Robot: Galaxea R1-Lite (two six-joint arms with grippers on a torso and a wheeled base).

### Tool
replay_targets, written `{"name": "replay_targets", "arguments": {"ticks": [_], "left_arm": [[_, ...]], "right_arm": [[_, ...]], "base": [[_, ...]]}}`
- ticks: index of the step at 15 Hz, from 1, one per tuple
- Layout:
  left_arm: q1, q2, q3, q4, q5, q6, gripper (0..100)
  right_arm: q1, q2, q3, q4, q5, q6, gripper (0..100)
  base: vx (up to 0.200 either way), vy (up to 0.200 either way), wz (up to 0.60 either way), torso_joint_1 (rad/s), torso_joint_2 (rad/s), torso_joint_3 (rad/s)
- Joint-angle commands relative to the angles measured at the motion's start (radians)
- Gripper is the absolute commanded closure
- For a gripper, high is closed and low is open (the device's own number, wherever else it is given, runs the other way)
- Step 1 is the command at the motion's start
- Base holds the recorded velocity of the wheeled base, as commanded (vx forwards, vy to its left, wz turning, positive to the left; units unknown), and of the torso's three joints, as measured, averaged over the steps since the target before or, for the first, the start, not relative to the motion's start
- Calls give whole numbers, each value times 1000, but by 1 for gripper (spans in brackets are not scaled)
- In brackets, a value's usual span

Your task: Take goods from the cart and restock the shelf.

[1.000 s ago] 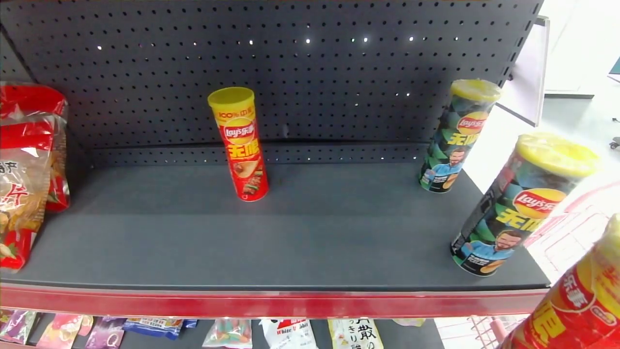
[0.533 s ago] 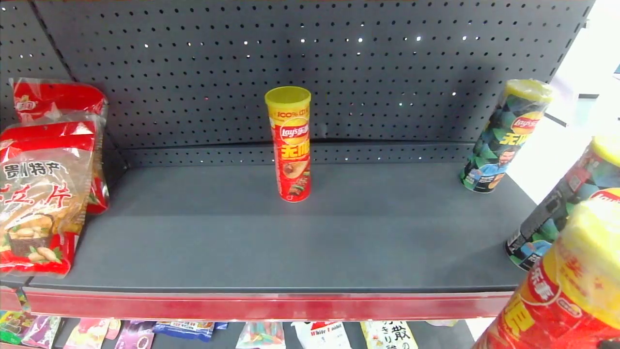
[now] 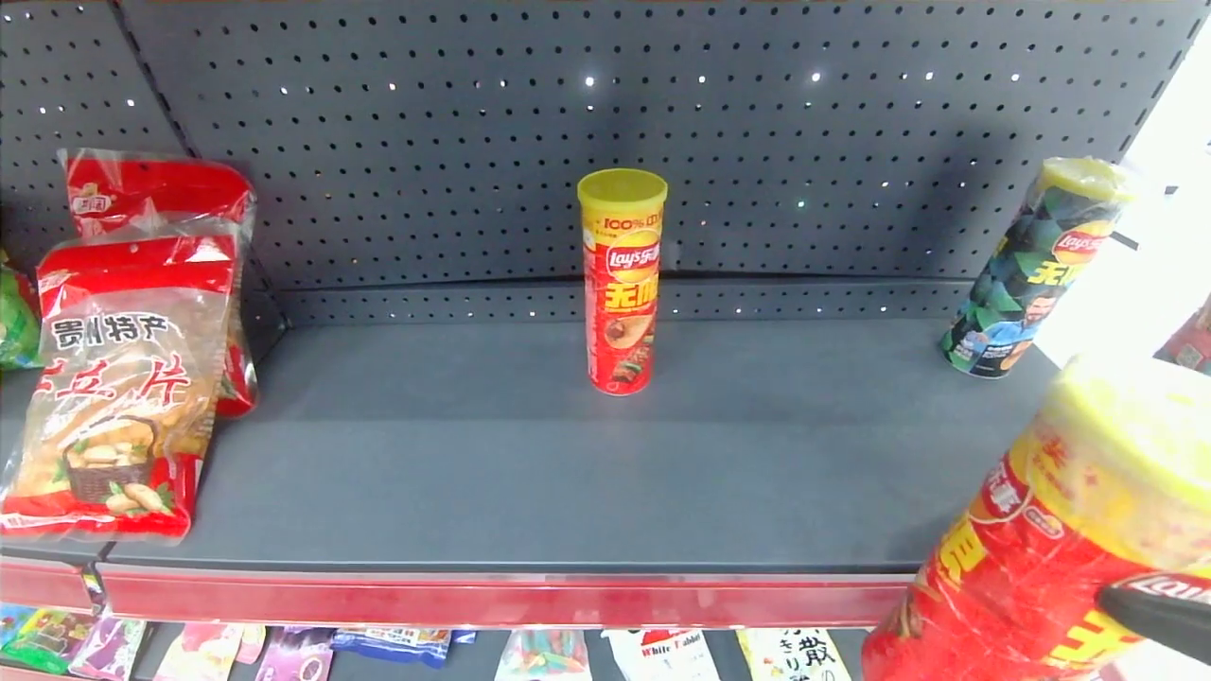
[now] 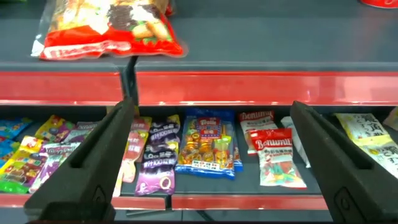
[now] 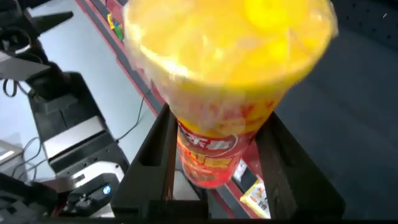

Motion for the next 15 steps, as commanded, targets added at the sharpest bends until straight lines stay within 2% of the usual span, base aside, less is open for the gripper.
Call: {"name": "replay_targets", "arguments": {"ticks": [1,5,6,7,12,13,14,15], "left_arm": [[0,1,0,0,0,-3,0],[0,1,0,1,-3,12,0],[2,1,0,-7,-46,101,0],[2,1,0,-8,-64,107,0],[2,1,-20,-43,-49,107,0],[-15,197,-178,-261,-46,95,0],[-73,435,-244,-497,-20,43,0],[-156,650,-394,-680,11,-33,0]], "right_arm": [[-16,11,-5,-5,0,7,100],[-34,8,-14,-7,-6,39,100],[-59,6,-14,-7,-6,43,100],[-62,0,-14,-7,-6,43,100],[-105,-20,-20,-5,-6,60,100],[-107,-32,-20,-4,-6,71,100],[-108,-32,-22,-4,-6,73,100],[-110,-29,-20,-5,-8,73,100]], "base": [[0,0,0,0,0,0],[0,0,0,0,0,0],[0,0,0,0,0,0],[0,0,0,0,0,0],[0,0,0,0,0,0],[0,0,0,0,0,0],[0,0,0,0,0,0],[0,0,0,0,0,0]]}}
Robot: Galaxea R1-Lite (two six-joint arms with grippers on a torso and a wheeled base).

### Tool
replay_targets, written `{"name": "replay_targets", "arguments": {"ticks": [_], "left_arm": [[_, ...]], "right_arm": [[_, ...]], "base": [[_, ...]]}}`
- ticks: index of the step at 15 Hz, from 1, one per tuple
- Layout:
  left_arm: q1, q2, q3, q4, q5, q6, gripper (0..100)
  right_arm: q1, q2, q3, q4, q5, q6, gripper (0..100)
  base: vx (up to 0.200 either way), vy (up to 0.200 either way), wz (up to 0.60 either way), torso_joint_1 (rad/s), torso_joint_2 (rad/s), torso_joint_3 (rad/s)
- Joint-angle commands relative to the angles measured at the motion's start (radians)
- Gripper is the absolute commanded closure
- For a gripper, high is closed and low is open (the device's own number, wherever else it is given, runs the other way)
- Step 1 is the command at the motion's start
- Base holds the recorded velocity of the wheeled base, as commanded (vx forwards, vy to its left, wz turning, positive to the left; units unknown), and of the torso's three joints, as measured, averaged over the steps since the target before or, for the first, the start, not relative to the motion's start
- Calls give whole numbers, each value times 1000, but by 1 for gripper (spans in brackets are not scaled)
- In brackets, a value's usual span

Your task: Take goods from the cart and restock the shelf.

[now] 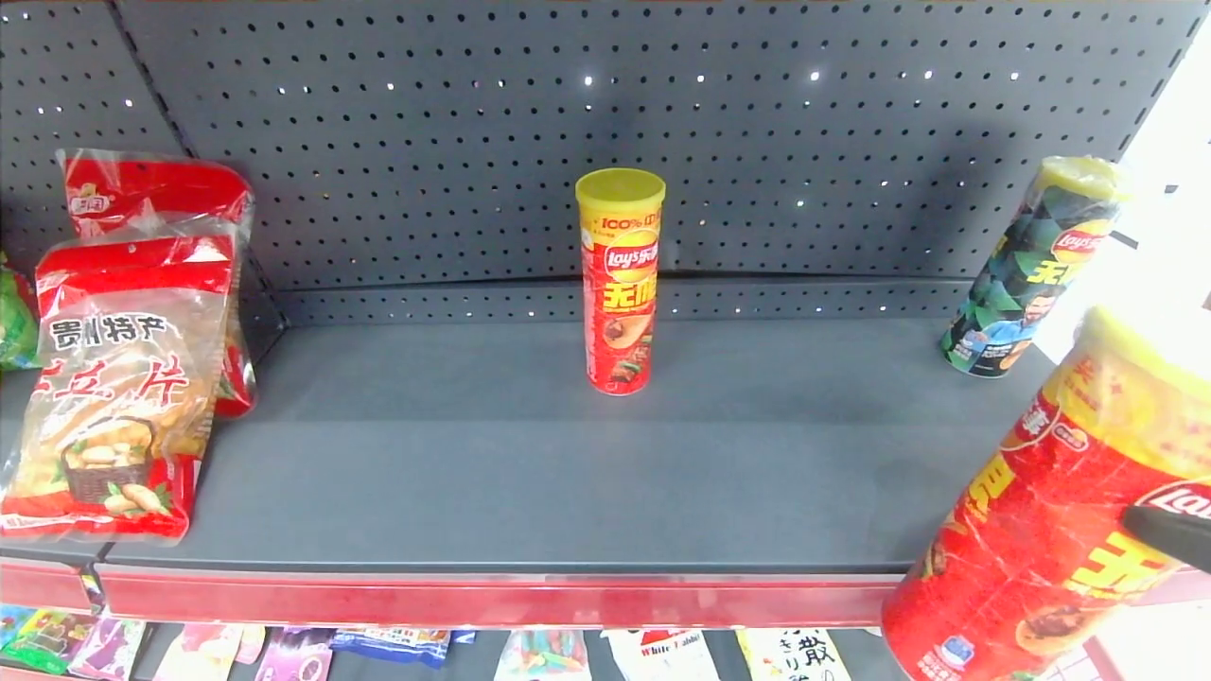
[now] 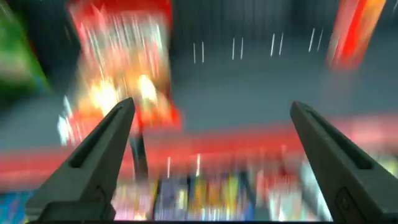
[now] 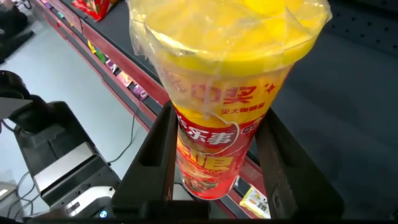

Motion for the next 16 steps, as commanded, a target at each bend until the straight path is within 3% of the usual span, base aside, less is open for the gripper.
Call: {"name": "replay_targets", "arguments": {"ticks": [1,2,3,5,6,7,8,9,12,13,15,16], "left_arm": [[-148,625,-339,-419,41,-106,0],[-152,731,-394,-355,-54,-103,0],[-175,803,-382,-356,-96,-108,0],[-346,1013,-403,-367,-96,-111,0],[-381,1061,-428,-384,-96,-111,0],[-398,1202,-547,-405,-110,-118,0],[-370,1328,-675,-411,-166,-127,0],[-349,1433,-738,-428,-208,-121,0],[-353,1628,-744,-499,-266,-101,0],[-353,1645,-745,-499,-283,-85,0],[-359,1683,-742,-494,-334,-19,0],[-359,1697,-739,-493,-367,-15,0]], "right_arm": [[-2,-10,5,-1,-1,0,100],[-2,-2,5,-1,-1,2,100],[-2,-2,8,-1,-1,4,100],[-2,11,-1,-2,1,7,100],[-2,10,2,-2,1,7,100],[-2,11,4,-2,1,8,100],[-2,10,4,-2,1,24,100],[-2,11,4,-2,1,33,100],[-22,14,8,-2,2,36,100],[-25,14,8,-2,2,37,100],[-30,19,8,-2,4,42,100],[-30,21,8,-2,4,42,100]], "base": [[0,0,0,0,0,0],[0,0,0,0,0,0],[0,0,0,0,0,0],[0,0,0,0,0,0],[0,0,0,0,0,0],[0,0,0,0,0,0],[0,0,0,0,0,0],[0,0,0,0,0,0],[0,0,0,0,0,0],[0,0,0,0,0,0],[0,0,0,0,0,0],[0,0,0,0,0,0]]}}
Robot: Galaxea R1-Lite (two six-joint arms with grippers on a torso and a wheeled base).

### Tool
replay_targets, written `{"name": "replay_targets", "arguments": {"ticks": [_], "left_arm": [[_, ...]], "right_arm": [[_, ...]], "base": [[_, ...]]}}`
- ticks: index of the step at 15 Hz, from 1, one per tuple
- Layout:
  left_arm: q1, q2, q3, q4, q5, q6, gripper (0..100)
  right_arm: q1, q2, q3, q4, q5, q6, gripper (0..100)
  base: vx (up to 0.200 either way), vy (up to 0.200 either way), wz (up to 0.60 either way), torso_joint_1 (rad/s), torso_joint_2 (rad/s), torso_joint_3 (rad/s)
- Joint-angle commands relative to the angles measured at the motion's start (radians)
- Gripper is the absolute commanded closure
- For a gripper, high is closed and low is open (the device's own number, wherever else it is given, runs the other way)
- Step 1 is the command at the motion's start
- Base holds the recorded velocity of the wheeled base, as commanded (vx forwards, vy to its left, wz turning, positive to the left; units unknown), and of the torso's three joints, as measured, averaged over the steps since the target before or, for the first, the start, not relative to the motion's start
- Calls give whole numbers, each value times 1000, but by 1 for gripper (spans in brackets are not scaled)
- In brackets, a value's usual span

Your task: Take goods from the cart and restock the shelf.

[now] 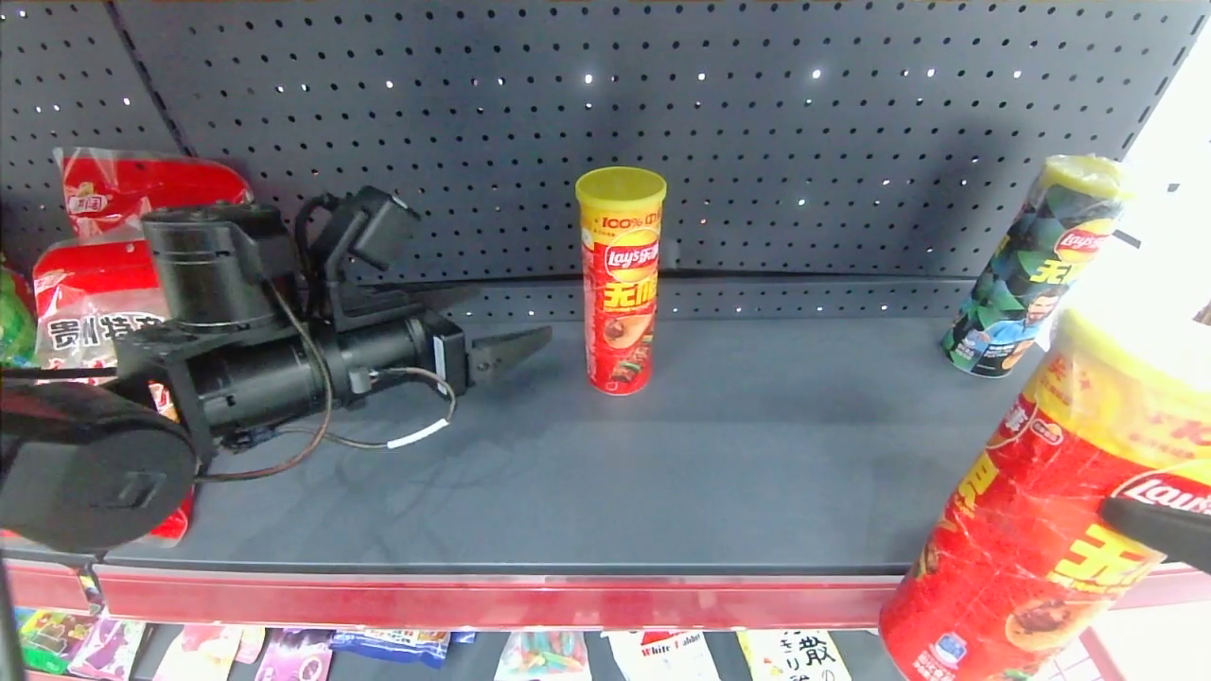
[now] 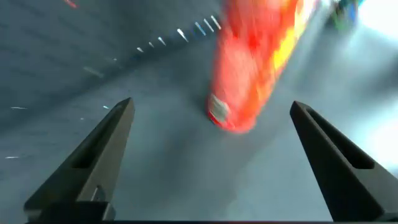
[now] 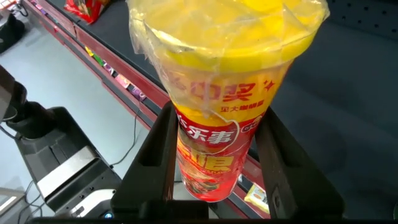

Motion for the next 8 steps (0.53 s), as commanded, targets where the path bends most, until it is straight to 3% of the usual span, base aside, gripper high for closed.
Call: {"name": "replay_targets", "arguments": {"ticks": [1,2,4,6,8], "left_arm": [[-3,98,-6,-2,-24,3,0],[-3,131,-18,-7,-64,12,0],[-8,196,-60,-7,-84,51,0],[-23,233,-95,-7,-84,51,0],[-60,317,-193,-7,-84,51,0]], "right_arm": [[-2,4,1,0,1,0,100],[-2,5,1,0,1,0,100],[-2,5,2,0,1,2,100],[-4,5,7,0,1,17,100],[-4,5,10,0,1,31,100]], "base": [[0,0,0,0,0,0],[0,0,0,0,0,0],[0,0,0,0,0,0],[0,0,0,0,0,0],[0,0,0,0,0,0]]}}
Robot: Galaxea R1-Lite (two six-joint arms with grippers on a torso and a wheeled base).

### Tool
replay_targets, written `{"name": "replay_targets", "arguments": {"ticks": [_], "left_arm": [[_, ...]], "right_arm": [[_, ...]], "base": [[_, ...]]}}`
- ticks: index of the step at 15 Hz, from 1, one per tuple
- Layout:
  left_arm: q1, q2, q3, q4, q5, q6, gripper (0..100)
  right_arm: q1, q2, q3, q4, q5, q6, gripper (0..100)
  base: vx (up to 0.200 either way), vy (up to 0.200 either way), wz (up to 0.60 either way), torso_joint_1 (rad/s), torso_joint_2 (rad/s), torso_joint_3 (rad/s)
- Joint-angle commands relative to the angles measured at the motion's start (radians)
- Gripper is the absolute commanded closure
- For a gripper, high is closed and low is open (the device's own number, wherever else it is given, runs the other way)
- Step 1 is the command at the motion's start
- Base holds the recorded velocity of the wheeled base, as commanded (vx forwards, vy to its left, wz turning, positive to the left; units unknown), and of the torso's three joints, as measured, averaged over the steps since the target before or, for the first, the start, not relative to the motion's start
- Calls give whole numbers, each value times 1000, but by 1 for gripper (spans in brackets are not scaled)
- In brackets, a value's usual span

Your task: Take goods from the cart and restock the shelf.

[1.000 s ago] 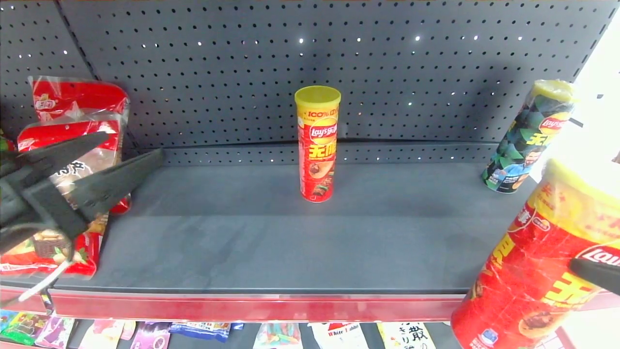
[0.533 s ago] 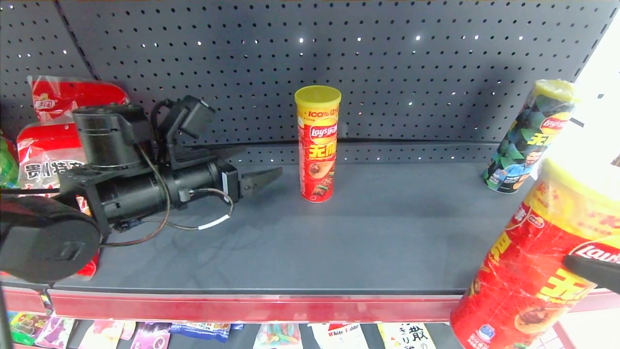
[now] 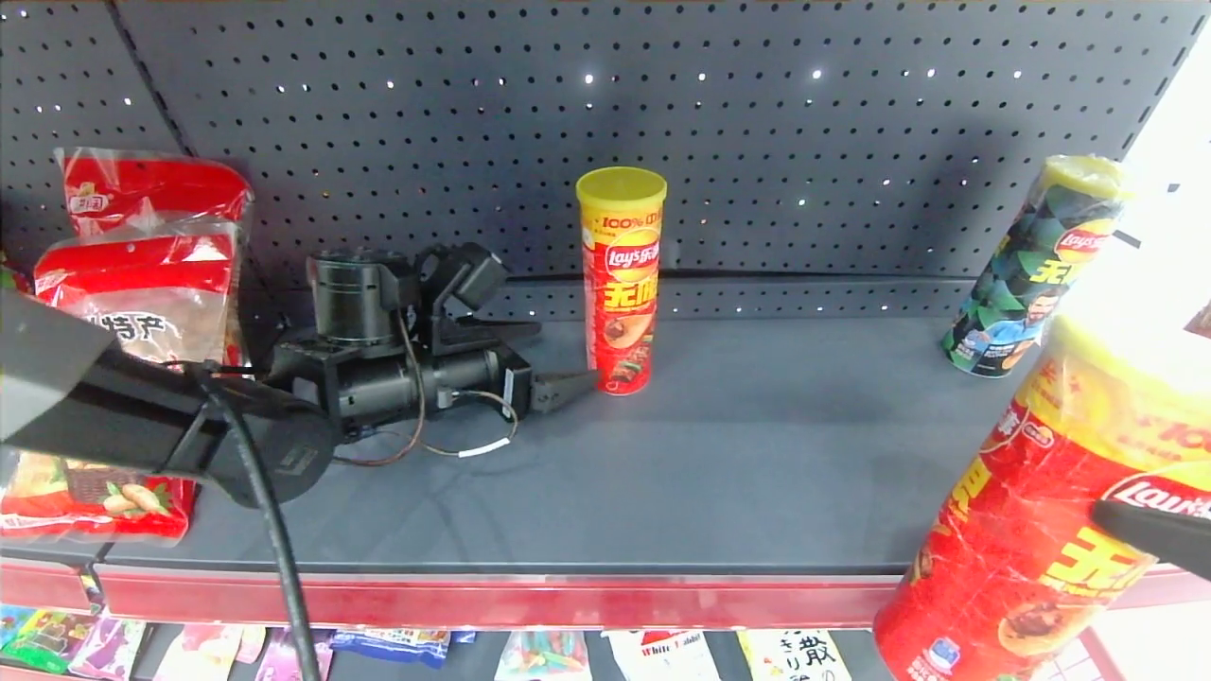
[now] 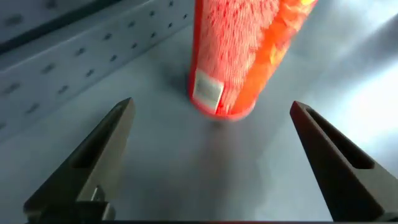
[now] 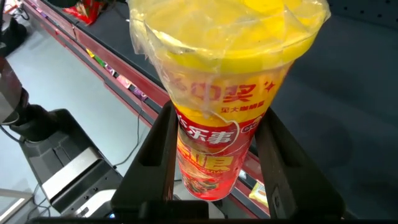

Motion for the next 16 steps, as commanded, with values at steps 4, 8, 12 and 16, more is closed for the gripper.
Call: {"name": "replay_targets", "arguments": {"ticks": [4,8,12,16], "left_arm": [[-95,187,-180,-13,6,0,0],[-92,203,-197,-14,8,-1,0],[-88,196,-204,-16,40,-1,100],[-76,180,-197,-14,40,-1,100]], "right_arm": [[0,1,2,0,0,0,100],[0,6,3,0,-1,0,100],[0,6,5,0,-1,0,100],[0,6,8,0,-1,0,100]], "base": [[0,0,0,0,0,0],[0,0,0,0,0,0],[0,0,0,0,0,0],[0,0,0,0,0,0]]}}
